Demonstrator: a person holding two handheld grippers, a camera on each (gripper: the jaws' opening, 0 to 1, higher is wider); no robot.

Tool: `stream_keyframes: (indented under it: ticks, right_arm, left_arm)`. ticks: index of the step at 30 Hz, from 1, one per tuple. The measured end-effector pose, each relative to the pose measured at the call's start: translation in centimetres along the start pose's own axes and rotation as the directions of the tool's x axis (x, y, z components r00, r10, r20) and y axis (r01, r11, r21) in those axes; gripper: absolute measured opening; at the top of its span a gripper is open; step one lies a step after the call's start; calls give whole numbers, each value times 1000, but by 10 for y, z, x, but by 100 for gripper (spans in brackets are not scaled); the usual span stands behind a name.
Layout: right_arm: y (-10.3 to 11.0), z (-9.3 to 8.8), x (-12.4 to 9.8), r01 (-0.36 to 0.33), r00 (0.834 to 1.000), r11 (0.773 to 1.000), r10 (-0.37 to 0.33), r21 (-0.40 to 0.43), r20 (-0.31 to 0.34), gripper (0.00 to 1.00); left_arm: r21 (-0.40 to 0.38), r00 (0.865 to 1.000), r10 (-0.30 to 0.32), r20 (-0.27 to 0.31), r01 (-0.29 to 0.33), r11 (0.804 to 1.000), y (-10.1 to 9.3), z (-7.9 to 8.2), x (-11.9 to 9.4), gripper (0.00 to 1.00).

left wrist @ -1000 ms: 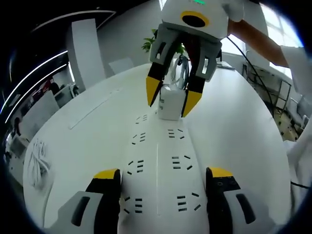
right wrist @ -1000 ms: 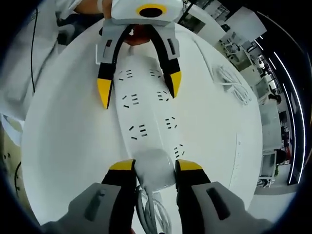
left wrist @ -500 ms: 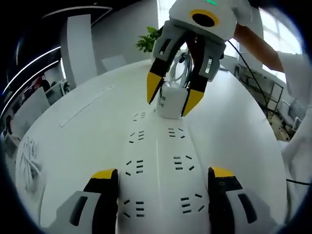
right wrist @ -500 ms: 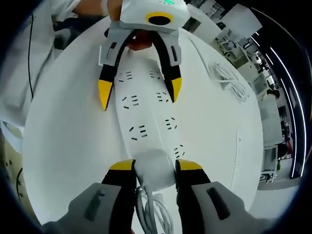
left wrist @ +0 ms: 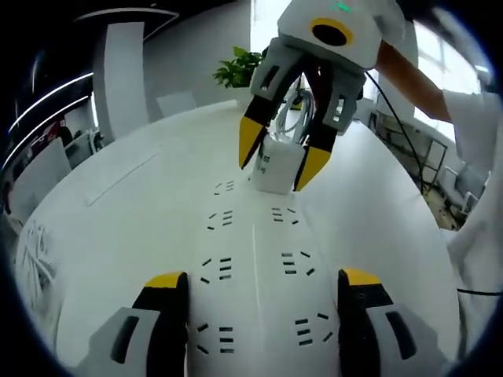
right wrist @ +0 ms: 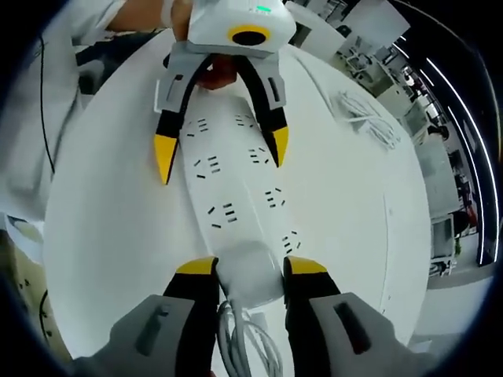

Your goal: Straighten the power strip on the desk, plug the charger into it

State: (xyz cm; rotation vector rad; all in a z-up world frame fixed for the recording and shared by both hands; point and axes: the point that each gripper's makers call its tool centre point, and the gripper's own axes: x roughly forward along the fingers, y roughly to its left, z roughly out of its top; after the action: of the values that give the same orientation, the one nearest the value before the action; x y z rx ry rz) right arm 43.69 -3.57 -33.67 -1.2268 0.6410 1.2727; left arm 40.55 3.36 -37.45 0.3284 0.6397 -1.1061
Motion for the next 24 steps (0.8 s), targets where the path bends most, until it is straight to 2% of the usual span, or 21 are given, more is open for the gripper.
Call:
stream_keyframes:
  ticks: [4, 13, 24]
  right_arm:
    - [1, 0, 0, -4, 1000, 1000, 4, 19, 0, 31]
    - [5, -1, -1, 2, 1000, 997, -2, 73, 3, 31]
    - [15, -3, -4, 2, 1000, 998, -3, 66, 6, 31]
  left_arm:
    - [22, 999, -35, 11, 35, 999, 0, 2, 3, 80]
    - [29, 998, -58, 20, 57, 998, 2, 3, 3, 80]
    - [57, 996, -87, 14, 87, 995, -4, 2, 8, 79]
